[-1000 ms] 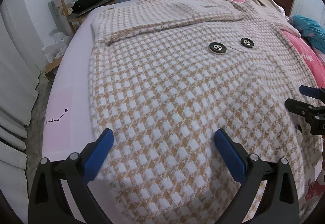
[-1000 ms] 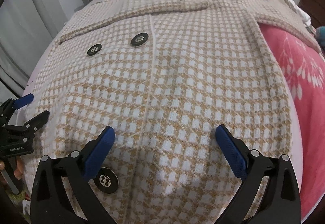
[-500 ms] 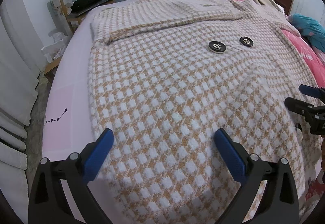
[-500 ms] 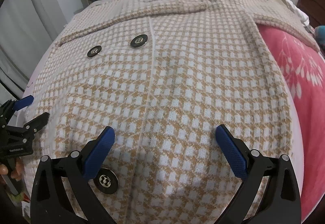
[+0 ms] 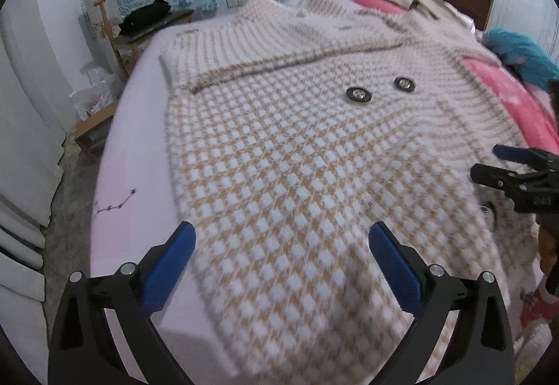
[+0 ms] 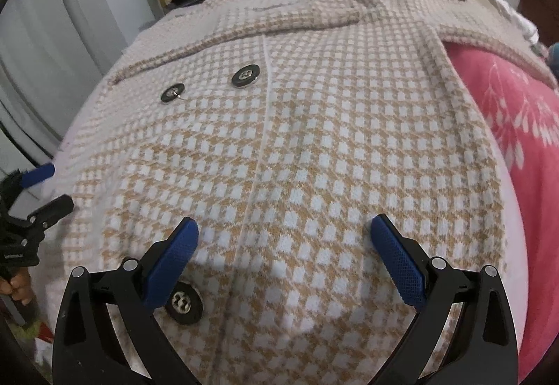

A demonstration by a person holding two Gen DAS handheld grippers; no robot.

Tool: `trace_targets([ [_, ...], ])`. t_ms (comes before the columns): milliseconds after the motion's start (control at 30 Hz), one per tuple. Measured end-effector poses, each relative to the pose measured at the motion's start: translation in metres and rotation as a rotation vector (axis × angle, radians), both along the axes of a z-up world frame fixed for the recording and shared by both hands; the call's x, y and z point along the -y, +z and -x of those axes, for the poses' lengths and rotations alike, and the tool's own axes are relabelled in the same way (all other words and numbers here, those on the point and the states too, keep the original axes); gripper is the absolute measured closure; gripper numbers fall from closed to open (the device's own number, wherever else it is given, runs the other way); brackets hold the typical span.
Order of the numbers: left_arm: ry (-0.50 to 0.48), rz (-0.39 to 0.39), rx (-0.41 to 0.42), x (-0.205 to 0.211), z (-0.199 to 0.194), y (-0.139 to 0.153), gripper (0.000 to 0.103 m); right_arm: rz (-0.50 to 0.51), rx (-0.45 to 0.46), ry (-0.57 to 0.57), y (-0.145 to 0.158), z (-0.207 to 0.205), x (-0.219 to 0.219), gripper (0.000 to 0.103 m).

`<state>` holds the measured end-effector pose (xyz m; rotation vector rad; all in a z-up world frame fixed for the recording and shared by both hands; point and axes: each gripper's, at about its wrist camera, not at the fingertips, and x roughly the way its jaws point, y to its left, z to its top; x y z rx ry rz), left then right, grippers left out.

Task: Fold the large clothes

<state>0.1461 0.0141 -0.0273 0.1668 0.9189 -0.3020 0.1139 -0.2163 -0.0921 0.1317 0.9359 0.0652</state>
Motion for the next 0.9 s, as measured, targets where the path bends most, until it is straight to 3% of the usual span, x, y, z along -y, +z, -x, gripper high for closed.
trace_targets([
  [100, 0.019, 0.019, 0.028, -0.012, 0.018, 0.008, 0.005, -0.116, -0.003, -0.013, 0.006, 0.011, 0.018, 0.008],
  [167, 0.028, 0.039, 0.036, -0.021, 0.032, 0.012, 0.006, -0.143, -0.009, -0.008, 0.011, 0.02, 0.024, 0.008],
  [367, 0.045, 0.124, -0.002, -0.041, 0.066, 0.01, 0.008, -0.098, 0.079, 0.004, 0.044, 0.07, 0.039, 0.008],
  [467, 0.061, 0.17, -0.073, -0.049, 0.076, -0.002, 0.014, -0.1, 0.088, -0.052, 0.048, 0.089, 0.057, 0.008],
  [600, 0.078, 0.262, -0.158, -0.057, 0.085, -0.018, 0.029, -0.152, 0.042, -0.124, 0.036, 0.101, 0.081, 0.012],
  [700, 0.08, 0.294, -0.17, -0.061, 0.091, -0.022, 0.035, -0.2, 0.005, -0.151, 0.024, 0.105, 0.088, 0.015],
  [900, 0.062, 0.354, -0.219, -0.062, 0.103, -0.026, 0.053, -0.227, -0.072, -0.193, 0.004, 0.111, 0.09, 0.035],
])
